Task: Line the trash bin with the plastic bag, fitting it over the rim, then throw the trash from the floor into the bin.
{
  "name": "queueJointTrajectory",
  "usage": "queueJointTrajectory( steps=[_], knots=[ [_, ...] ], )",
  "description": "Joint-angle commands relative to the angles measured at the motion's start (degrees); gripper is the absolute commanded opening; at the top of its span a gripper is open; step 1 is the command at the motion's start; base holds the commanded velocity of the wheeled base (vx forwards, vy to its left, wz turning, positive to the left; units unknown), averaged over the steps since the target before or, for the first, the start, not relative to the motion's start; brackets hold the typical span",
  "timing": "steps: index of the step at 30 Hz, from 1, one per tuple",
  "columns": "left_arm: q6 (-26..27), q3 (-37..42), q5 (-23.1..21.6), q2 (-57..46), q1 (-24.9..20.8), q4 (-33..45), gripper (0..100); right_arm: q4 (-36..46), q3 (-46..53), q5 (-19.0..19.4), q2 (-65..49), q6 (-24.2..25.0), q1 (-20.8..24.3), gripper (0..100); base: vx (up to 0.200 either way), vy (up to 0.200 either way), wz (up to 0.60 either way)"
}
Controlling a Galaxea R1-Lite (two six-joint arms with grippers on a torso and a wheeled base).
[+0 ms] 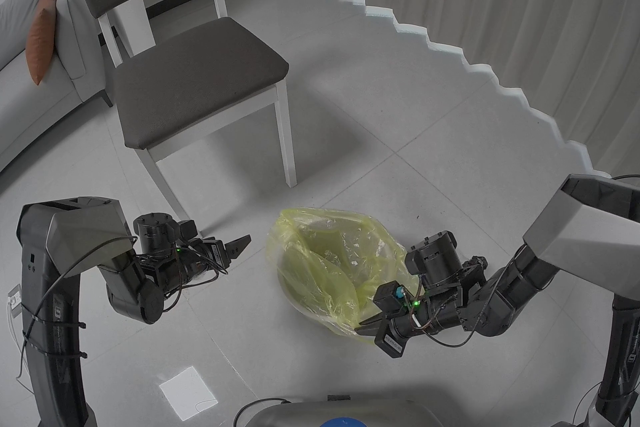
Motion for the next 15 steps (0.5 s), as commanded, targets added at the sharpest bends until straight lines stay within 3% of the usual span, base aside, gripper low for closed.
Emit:
queueJointTrajectory(
  steps=[1, 15],
  knots=[
    [-0.03, -0.07, -0.01, 0.44, -0.24, 0.03, 100, -0.09, -2.07, 0.03, 2.72, 0.26, 1.96, 0, 0.000, 0.000, 0.00],
    [0.06, -0.86, -0.89, 1.23, -4.46, 0.03, 100, -0.27, -3.21, -0.06, 3.68, 1.23, 5.12, 0, 0.000, 0.000, 0.00]
  ],
)
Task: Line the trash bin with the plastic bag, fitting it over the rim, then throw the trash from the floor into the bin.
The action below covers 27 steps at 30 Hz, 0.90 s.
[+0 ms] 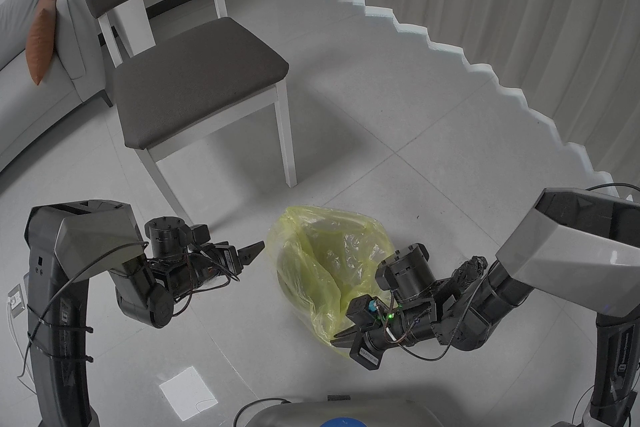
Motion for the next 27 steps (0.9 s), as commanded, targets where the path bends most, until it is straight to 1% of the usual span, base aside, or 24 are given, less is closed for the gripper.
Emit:
queueJointTrajectory(
  steps=[1, 10, 14, 17, 21, 27],
  knots=[
    [0.01, -0.17, -0.01, 0.06, -1.85, 0.03, 100, -0.01, -0.26, 0.01, 0.80, -0.10, 0.34, 0, 0.000, 0.000, 0.00],
    [0.71, 0.80, -0.01, -1.79, -5.81, 0.11, 100, -0.01, -0.26, 0.01, 0.89, -0.19, 0.78, 0, 0.000, 0.000, 0.00],
    [4.58, 0.36, 0.43, -1.26, -8.18, 0.99, 100, -0.01, -0.26, 0.01, 0.89, -0.19, 1.04, 0, 0.000, 0.000, 0.00],
    [6.43, -0.61, 1.48, -0.65, -8.71, 2.49, 100, -0.01, -0.18, 0.01, 0.80, -0.19, 1.04, 0, 0.000, 0.000, 0.00],
    [6.60, -1.75, 3.86, -0.73, -9.76, 4.24, 100, -0.01, -0.18, 0.01, 0.80, -0.19, 1.13, 0, 0.000, 0.000, 0.00],
    [6.60, -2.28, 3.95, -0.82, -10.99, 4.60, 100, -0.01, -0.18, 0.01, 0.80, -0.19, 1.13, 0, 0.000, 0.000, 0.00]
  ],
)
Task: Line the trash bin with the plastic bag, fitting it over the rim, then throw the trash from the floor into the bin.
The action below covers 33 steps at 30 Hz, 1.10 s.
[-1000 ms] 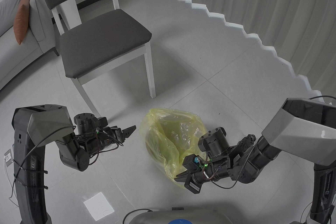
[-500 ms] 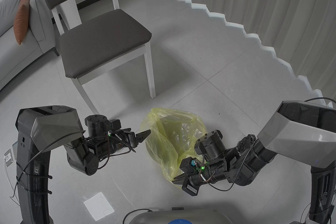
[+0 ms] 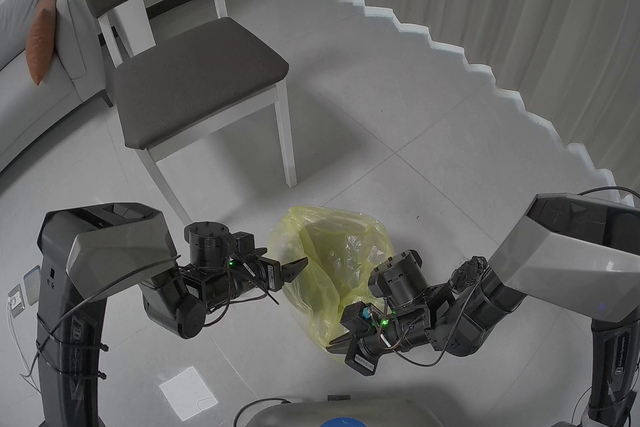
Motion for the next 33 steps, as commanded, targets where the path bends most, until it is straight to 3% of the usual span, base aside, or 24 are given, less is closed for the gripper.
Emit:
queueJointTrajectory(
  steps=[1, 6, 7, 12, 33],
  knots=[
    [-0.02, -0.38, 0.03, 0.09, -0.59, 0.02, 100, -0.04, 0.01, 0.04, 0.01, -0.03, 0.06, 0, 0.000, 0.000, 0.00],
    [1.48, -0.73, 1.00, 0.44, -1.12, 0.90, 100, -0.04, 0.01, 0.04, -0.08, -0.03, 0.06, 0, 0.000, 0.000, 0.00],
    [2.53, -0.73, 1.09, 0.62, -0.86, 0.90, 0, -0.04, 0.01, 0.04, -0.08, -0.03, 0.06, 0, 0.000, 0.000, 0.00],
    [3.85, -1.17, 3.20, 0.88, -0.68, 2.66, 0, -0.04, 0.10, 0.04, -0.25, -0.03, 0.06, 0, 0.000, 0.000, 0.00],
    [3.32, 5.51, 2.49, -2.19, 3.01, -0.06, 0, -0.04, -0.08, 0.04, 0.19, 0.14, 0.67, 0, 0.000, 0.000, 0.00]
  ],
)
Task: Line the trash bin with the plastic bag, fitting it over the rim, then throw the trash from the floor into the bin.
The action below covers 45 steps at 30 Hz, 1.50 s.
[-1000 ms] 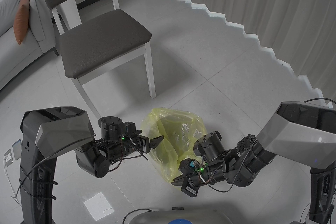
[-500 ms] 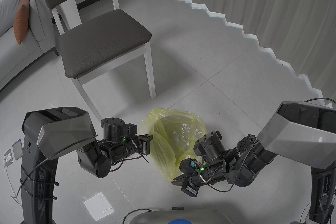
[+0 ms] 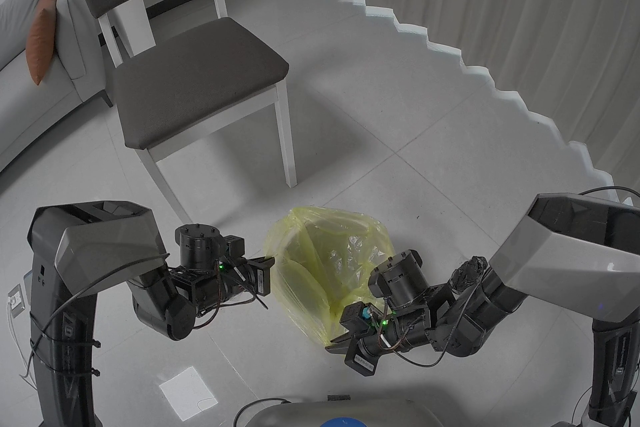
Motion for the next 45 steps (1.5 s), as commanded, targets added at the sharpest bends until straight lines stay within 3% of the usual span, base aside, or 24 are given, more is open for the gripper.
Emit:
queueJointTrajectory(
  steps=[1, 33, 34, 45],
  knots=[
    [-0.11, 0.53, -0.17, 1.09, 0.76, -0.41, 0, -0.01, -0.27, -0.05, 0.72, 0.08, 0.35, 0, 0.000, 0.000, 0.00],
    [0.07, -0.61, -4.12, 7.07, 4.01, -2.43, 0, 0.08, -6.42, -0.40, 9.42, 1.40, 0.26, 0, 0.000, 0.000, 0.00],
    [0.07, -0.61, -4.12, 7.16, 4.01, -2.61, 0, 0.08, -6.51, -0.84, 9.51, 1.49, 0.26, 100, 0.000, 0.000, 0.00],
    [0.07, -0.53, -4.21, 7.16, 3.92, -3.57, 0, -0.01, 0.26, -1.81, -0.95, 1.40, 0.08, 100, 0.000, 0.000, 0.00]
  ],
)
